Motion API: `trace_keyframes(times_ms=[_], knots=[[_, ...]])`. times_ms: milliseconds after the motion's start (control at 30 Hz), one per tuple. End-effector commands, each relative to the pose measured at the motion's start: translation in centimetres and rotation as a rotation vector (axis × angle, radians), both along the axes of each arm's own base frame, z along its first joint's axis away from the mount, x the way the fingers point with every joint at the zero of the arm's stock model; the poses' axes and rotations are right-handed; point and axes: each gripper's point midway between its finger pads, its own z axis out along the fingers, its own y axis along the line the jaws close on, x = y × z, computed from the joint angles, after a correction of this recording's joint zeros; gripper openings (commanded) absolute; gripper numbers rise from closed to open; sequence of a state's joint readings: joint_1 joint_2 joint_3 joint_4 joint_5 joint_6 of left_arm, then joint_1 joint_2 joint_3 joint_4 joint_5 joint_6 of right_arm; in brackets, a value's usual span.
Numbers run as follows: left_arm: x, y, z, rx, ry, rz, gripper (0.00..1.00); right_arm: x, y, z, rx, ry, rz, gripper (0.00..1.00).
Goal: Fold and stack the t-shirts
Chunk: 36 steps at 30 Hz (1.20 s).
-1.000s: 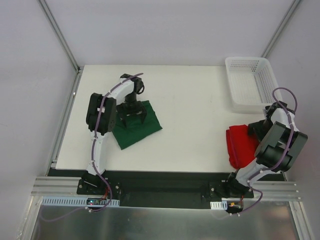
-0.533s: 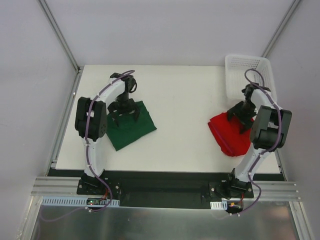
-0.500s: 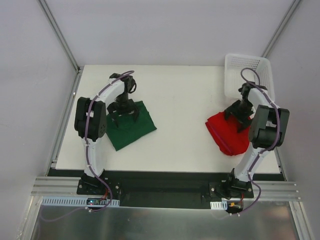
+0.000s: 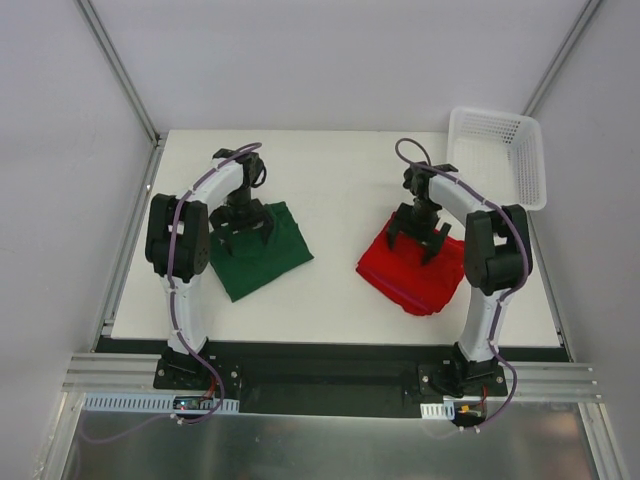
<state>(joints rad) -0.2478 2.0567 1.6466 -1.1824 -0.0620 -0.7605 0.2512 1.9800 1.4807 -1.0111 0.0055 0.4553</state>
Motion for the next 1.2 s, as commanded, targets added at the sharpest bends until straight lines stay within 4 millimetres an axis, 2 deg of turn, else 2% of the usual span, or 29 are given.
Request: trace_keyframes(times_ms=[0,167,200,367,500,567,600,767,800,867,900,967,1000,1167], knots=[[0.3,-0.1,-0.4,-0.003,0.007,-0.007,0.99,-3.2,2.2,-2.1,-0.008,0.141,0.036,0.96],[0.3,-0.4,-1.7,0.007,0.021,0.007,0.99,-2.9,3.8,-1.2,-0.01,0.12,0.079,0.96],[0.2,-0.2,-2.0,0.018,0.024,0.007,0.99,-2.2,4.3,-0.8,-0.001,0.104,0.092,0.96],[-0.7,2.8,-3.5,0.138,0.04,0.014,0.99,-1.2,6.9,0.3,0.029,0.083,0.187,0.96],[-2.5,5.2,-4.5,0.164,0.092,0.087,0.99,0.1,9.0,1.3,0.085,0.038,0.261,0.96],[-2.7,5.9,-4.1,0.161,0.082,0.117,0.99,0.5,9.7,1.1,0.103,0.046,0.295,0.96],[-3.1,7.2,-3.3,0.162,0.065,0.148,0.99,1.8,10.7,1.5,0.13,0.021,0.327,0.96],[-3.9,8.6,-2.3,0.159,0.053,0.169,0.99,3.1,13.0,0.7,0.19,0.03,0.377,0.96],[-3.9,8.9,-1.9,0.155,0.04,0.178,0.99,3.9,13.8,1.2,0.212,0.003,0.397,0.96],[-4.4,8.8,-1.7,0.142,0.045,0.178,0.99,4.0,15.0,0.7,0.247,0.013,0.419,0.96],[-4.4,8.7,-1.5,0.132,0.036,0.179,0.99,4.7,15.8,1.2,0.267,-0.011,0.434,0.96],[-5.0,7.9,-1.3,0.092,0.042,0.187,0.99,4.8,16.8,0.8,0.297,-0.004,0.464,0.96],[-5.4,7.6,-1.4,0.078,0.049,0.188,0.99,5.3,17.6,1.2,0.317,-0.027,0.478,0.96],[-5.9,7.0,-0.7,0.045,0.023,0.182,0.99,4.7,20.2,1.2,0.361,-0.049,0.612,0.96]])
